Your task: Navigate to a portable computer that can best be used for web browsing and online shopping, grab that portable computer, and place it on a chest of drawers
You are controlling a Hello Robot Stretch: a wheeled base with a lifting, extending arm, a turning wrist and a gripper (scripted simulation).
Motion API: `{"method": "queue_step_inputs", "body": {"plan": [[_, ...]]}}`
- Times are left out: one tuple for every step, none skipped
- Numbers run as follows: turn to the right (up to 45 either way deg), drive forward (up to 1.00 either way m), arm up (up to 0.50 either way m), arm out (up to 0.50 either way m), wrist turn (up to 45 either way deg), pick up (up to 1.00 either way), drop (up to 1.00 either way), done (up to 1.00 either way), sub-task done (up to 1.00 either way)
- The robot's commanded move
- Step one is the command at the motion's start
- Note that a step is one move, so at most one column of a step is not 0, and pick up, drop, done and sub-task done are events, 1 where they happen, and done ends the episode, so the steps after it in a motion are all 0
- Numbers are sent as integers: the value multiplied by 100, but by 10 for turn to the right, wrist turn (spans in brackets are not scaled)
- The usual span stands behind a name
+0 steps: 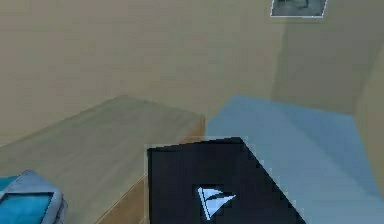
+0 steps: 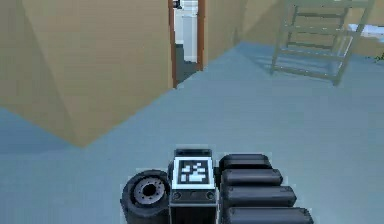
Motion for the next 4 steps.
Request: {"method": "queue_step_inputs", "body": {"plan": [[-450, 0, 0, 0, 0, 0, 0, 0, 0], [-450, 0, 0, 0, 0, 0, 0, 0, 0], [-180, 0, 0, 0, 0, 0, 0, 0, 0], [0, 0, 0, 28, 0, 0, 0, 0, 0]]}}
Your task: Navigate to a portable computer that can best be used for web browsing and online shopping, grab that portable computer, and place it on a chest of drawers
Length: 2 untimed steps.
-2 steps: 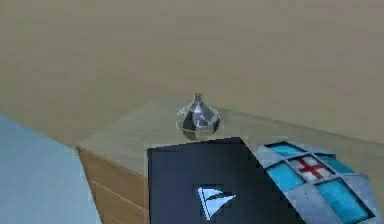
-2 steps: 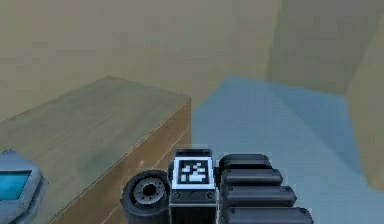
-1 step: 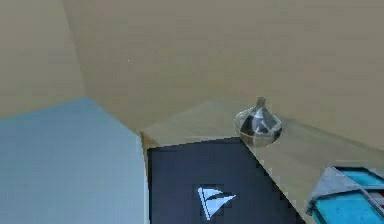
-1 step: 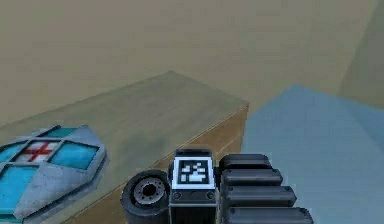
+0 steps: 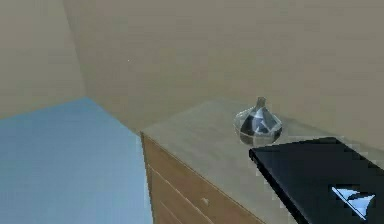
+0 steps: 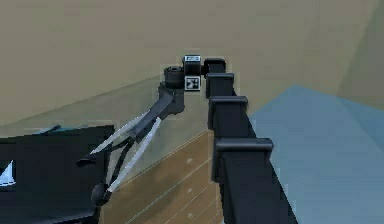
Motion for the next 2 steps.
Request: {"method": "queue_step_inputs", "body": {"plan": [[0, 0, 0, 0, 390, 0, 0, 0, 0], [0, 0, -12, 0, 0, 0, 0, 0, 0]]}}
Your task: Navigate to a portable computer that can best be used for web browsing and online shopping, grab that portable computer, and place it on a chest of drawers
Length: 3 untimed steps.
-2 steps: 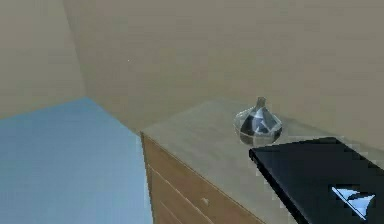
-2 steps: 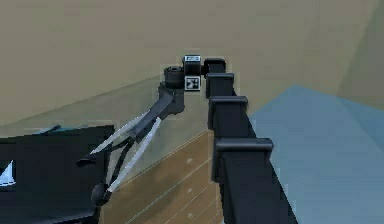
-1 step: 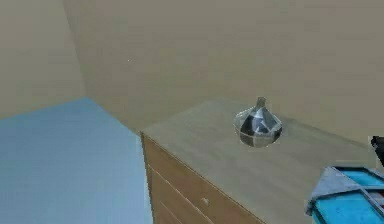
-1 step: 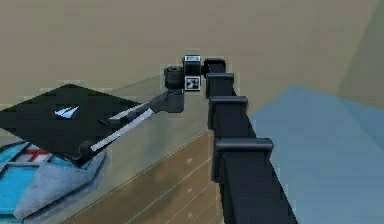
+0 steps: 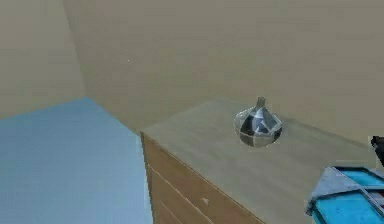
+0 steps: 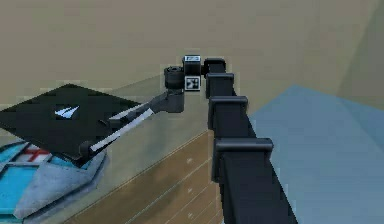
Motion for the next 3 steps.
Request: {"method": "queue_step_inputs", "body": {"plan": [[0, 0, 0, 0, 0, 0, 100, 0, 0], [0, 0, 0, -10, 0, 0, 0, 0, 0], [0, 0, 0, 0, 0, 0, 0, 100, 0]]}}
